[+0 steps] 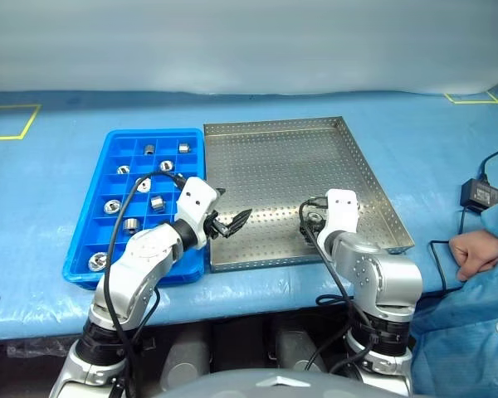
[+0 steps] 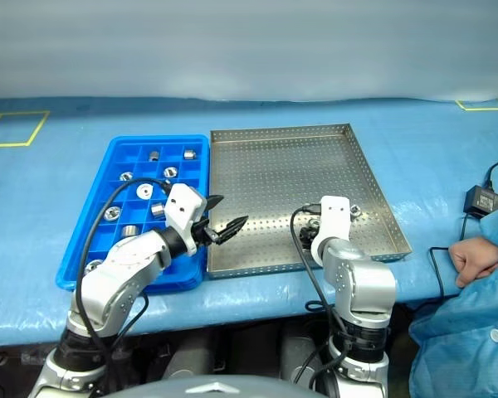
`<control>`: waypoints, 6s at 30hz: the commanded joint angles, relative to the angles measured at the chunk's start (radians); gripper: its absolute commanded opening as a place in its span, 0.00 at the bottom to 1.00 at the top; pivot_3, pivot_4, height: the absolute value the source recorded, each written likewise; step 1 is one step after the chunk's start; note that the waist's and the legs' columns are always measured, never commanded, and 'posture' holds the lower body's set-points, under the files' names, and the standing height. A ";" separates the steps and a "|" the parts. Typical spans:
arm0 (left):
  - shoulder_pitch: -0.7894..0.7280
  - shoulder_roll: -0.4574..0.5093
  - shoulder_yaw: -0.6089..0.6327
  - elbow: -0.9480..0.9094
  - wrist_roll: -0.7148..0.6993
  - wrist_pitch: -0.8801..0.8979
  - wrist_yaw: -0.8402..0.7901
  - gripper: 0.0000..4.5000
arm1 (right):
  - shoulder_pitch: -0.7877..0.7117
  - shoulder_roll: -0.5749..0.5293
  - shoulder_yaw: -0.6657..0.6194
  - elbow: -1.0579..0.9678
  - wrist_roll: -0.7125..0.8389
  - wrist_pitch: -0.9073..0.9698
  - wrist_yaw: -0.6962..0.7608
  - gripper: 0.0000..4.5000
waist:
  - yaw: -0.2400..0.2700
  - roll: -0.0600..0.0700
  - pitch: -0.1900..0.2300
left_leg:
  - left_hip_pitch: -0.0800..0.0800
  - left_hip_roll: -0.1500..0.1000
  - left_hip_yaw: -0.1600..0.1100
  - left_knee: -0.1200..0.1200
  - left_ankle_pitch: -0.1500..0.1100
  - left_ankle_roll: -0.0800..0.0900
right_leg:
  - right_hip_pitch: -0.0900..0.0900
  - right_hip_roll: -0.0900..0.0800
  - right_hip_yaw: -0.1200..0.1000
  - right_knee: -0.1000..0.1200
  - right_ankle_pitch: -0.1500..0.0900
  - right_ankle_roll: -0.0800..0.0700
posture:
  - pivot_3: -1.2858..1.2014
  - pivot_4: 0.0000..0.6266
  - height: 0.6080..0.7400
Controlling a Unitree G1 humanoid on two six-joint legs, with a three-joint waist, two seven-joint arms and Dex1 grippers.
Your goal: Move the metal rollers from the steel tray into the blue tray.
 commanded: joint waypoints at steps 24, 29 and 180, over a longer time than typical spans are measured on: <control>0.092 0.045 0.245 -0.296 -0.150 0.150 0.035 0.89 | -0.130 -0.097 0.245 -0.103 0.293 -0.203 0.404 0.37 | 0.001 -0.001 0.003 | -0.001 0.002 0.001 -0.002 0.000 0.000 | -0.002 0.000 0.000 0.000 -0.001 -0.001 | 0.57 0.24 1.00; 0.180 0.076 0.402 -0.459 -0.194 0.251 0.102 0.89 | -0.225 -0.107 0.320 0.001 0.349 -0.288 0.495 0.37 | 0.043 -0.001 0.003 | 0.001 0.003 -0.003 -0.004 0.000 0.000 | 0.000 0.003 -0.003 -0.001 -0.002 -0.003 | 0.60 0.24 1.00; -0.115 -0.009 -0.067 -0.061 -0.047 0.057 -0.019 0.89 | -0.372 0.169 -0.186 0.536 0.311 -0.553 -0.641 0.38 | -0.086 0.004 0.003 | 0.000 0.005 0.008 -0.001 -0.002 -0.001 | -0.004 0.010 0.014 0.001 0.004 0.007 | 0.48 0.24 1.00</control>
